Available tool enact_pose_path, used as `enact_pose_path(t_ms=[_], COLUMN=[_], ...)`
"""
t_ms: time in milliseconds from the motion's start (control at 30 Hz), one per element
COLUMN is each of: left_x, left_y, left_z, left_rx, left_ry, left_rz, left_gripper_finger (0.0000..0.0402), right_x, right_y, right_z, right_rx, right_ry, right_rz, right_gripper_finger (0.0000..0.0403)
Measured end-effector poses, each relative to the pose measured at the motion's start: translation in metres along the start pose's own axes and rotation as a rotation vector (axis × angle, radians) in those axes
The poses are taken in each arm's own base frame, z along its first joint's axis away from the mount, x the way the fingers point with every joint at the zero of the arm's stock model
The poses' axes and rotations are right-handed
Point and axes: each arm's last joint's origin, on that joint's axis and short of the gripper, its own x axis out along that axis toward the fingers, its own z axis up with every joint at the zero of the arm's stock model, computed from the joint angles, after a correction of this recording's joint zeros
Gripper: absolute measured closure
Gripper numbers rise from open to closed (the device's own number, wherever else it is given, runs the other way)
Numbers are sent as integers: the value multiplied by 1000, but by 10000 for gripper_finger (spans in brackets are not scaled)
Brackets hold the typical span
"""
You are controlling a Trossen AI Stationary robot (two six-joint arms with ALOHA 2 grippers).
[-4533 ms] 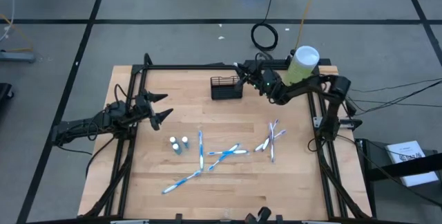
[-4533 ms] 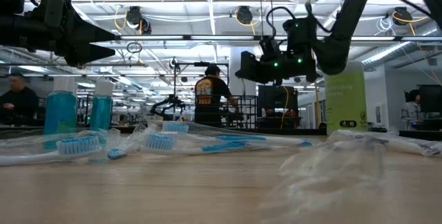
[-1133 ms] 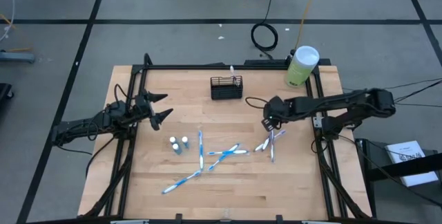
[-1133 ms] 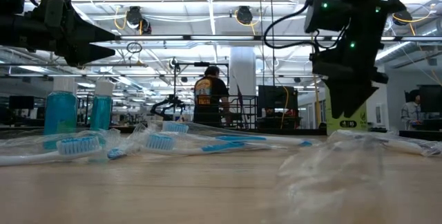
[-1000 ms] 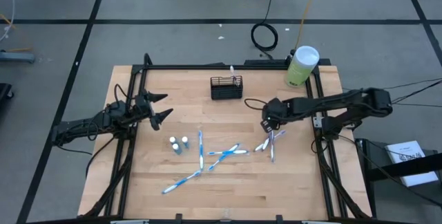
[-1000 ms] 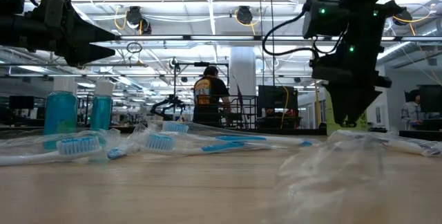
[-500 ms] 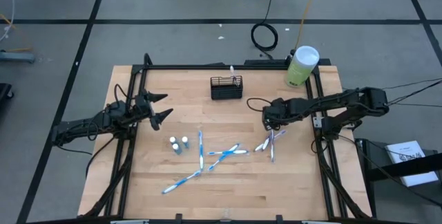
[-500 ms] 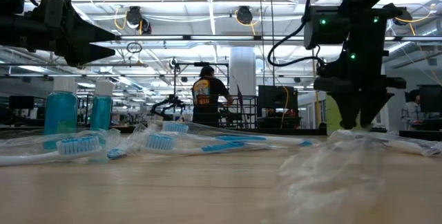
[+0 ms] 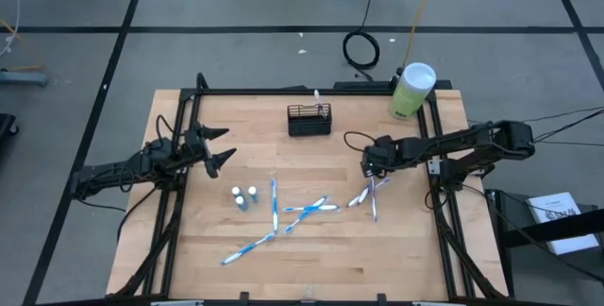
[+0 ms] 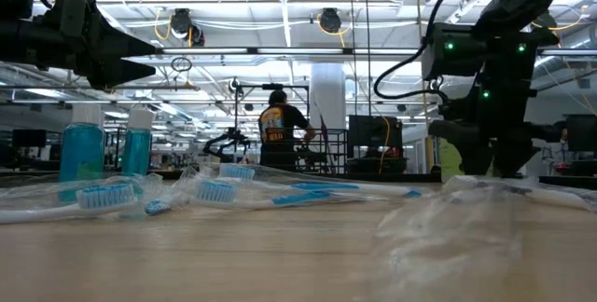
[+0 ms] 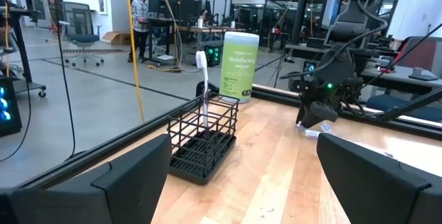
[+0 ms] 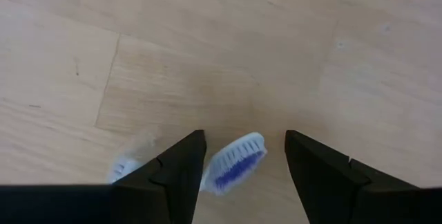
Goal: Pick & Place toothbrushing station
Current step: Put the violet toothbrush into the right compartment of the wire organizer
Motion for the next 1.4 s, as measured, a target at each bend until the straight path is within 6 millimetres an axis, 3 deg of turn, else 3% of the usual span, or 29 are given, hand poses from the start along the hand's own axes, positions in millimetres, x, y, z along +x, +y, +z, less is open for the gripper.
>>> enact_pose_path(t_ms=[733,1067,1400], left_x=[0,0,0], left_y=[0,0,0], left_z=[0,0,0], left_rx=[0,0,0], left_ry=[0,0,0], left_rz=[0,0,0], left_gripper_finger=[34,34,34], right_x=[0,0,-5], right_y=[3,10,34], right_z=[-5,-1,12], right_rx=[8,-89,-260], right_ry=[48,-57,-234], right_rz=[37,80,303], right_gripper_finger=[317,381,402])
